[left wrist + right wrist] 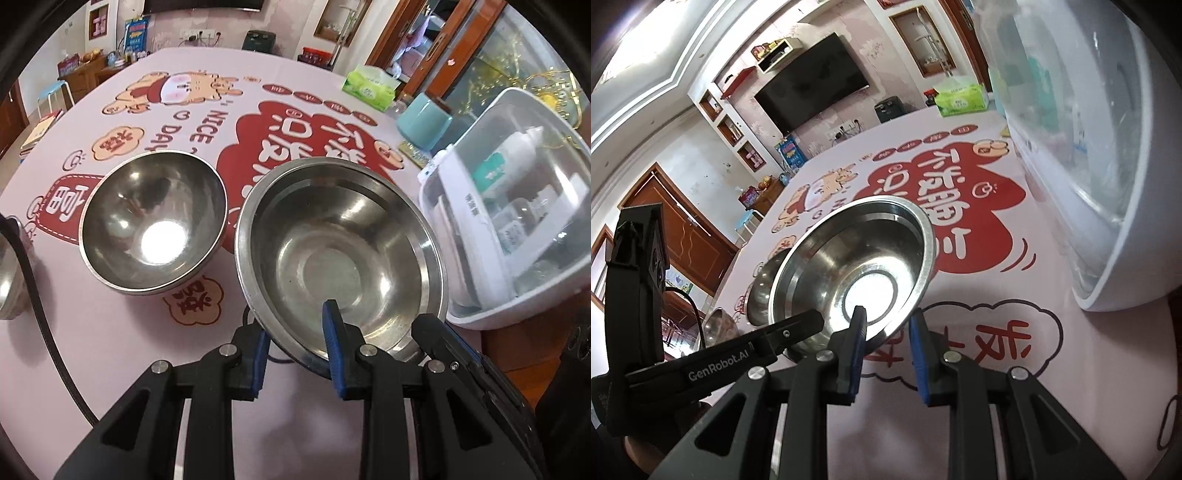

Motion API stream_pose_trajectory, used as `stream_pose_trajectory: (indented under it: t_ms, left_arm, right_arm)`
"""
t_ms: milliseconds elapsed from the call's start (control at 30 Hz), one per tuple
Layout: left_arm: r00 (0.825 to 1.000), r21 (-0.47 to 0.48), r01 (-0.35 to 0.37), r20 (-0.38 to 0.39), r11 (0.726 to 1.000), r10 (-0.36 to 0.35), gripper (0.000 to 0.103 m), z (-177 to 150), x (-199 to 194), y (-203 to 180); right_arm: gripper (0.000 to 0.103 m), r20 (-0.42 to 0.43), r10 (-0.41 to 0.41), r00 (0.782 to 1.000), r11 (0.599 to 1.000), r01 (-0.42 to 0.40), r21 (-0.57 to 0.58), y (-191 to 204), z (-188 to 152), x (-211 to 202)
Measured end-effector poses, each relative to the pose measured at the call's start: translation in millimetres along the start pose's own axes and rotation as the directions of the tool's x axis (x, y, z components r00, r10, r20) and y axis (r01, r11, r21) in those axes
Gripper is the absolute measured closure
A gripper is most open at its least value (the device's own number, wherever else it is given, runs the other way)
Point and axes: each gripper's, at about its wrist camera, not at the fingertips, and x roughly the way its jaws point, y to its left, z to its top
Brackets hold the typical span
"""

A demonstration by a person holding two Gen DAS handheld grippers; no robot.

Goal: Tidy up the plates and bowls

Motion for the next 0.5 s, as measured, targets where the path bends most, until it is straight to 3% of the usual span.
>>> stream_pose_trajectory:
  t_ms: [500]
  left_arm:
    - [0.995,-0.024,0.02,0.099,1.0,-0.018,0.077,-37,-81,27]
  right_arm:
    - [0.08,0.049,0.037,0.998,0.995,-0.032,-0.099,56,-23,-50]
